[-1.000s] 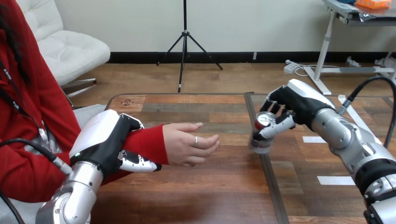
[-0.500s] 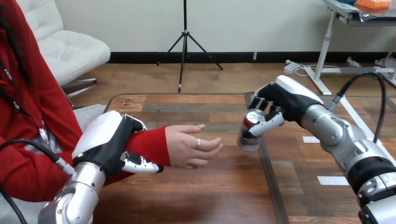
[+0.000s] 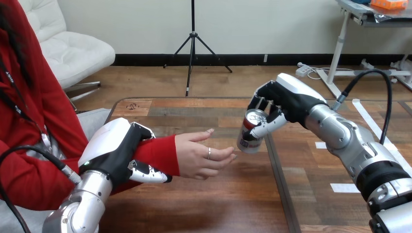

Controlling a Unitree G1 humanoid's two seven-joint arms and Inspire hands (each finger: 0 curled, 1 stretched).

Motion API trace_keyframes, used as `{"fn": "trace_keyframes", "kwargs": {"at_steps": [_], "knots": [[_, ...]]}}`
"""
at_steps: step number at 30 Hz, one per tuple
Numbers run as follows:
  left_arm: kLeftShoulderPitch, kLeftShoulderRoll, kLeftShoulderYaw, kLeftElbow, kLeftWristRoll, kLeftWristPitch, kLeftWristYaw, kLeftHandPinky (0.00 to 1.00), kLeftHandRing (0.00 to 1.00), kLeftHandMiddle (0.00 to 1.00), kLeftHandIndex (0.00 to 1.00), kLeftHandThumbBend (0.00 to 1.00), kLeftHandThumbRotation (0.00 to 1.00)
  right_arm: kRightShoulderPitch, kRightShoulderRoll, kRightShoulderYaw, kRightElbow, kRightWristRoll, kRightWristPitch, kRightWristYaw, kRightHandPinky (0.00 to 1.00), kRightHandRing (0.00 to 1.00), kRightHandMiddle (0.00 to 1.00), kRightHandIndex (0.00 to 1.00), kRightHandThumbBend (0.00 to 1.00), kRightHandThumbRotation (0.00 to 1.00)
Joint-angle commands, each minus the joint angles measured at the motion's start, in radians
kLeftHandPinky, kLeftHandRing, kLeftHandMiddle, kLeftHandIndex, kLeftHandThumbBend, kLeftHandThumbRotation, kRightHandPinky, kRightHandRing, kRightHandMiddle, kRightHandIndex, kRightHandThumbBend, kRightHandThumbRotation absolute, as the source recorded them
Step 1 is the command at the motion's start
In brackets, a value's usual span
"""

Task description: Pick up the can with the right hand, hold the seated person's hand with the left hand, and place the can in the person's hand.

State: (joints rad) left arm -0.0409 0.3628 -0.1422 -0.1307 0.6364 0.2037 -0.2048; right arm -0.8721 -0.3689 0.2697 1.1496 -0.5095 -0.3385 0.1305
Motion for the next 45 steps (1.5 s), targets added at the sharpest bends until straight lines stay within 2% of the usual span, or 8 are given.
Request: {"fn": "trace_keyframes", "kwargs": {"at_steps": [1, 7, 21, 32, 45], "knots": [[-0.207, -0.068, -0.018, -0.076, -0.042, -0.066, 0.047, 0.18, 0.24, 0.32, 0.33, 0.66, 0.0, -0.309, -0.016, -0.023, -0.17, 0.009, -0.058, -0.037, 0.24, 0.29, 0.36, 0.44, 0.73, 0.0], [-0.203, -0.069, -0.015, -0.072, -0.049, -0.075, 0.051, 0.19, 0.24, 0.32, 0.33, 0.66, 0.0, -0.312, -0.017, -0.034, -0.19, 0.023, -0.033, -0.014, 0.24, 0.29, 0.36, 0.45, 0.72, 0.0], [-0.199, -0.069, -0.008, -0.077, -0.053, -0.075, 0.05, 0.18, 0.23, 0.31, 0.33, 0.65, 0.0, -0.316, -0.02, -0.064, -0.215, 0.062, -0.02, 0.02, 0.24, 0.29, 0.36, 0.44, 0.71, 0.0], [-0.199, -0.068, -0.005, -0.082, -0.048, -0.067, 0.047, 0.18, 0.23, 0.31, 0.33, 0.65, 0.0, -0.315, -0.029, -0.071, -0.229, 0.066, -0.025, 0.034, 0.25, 0.31, 0.37, 0.44, 0.7, 0.0], [-0.208, -0.075, 0.001, -0.076, -0.055, -0.075, 0.054, 0.18, 0.23, 0.31, 0.33, 0.65, 0.0, -0.298, -0.015, -0.074, -0.27, 0.071, -0.01, 0.05, 0.26, 0.31, 0.38, 0.44, 0.7, 0.0]]}}
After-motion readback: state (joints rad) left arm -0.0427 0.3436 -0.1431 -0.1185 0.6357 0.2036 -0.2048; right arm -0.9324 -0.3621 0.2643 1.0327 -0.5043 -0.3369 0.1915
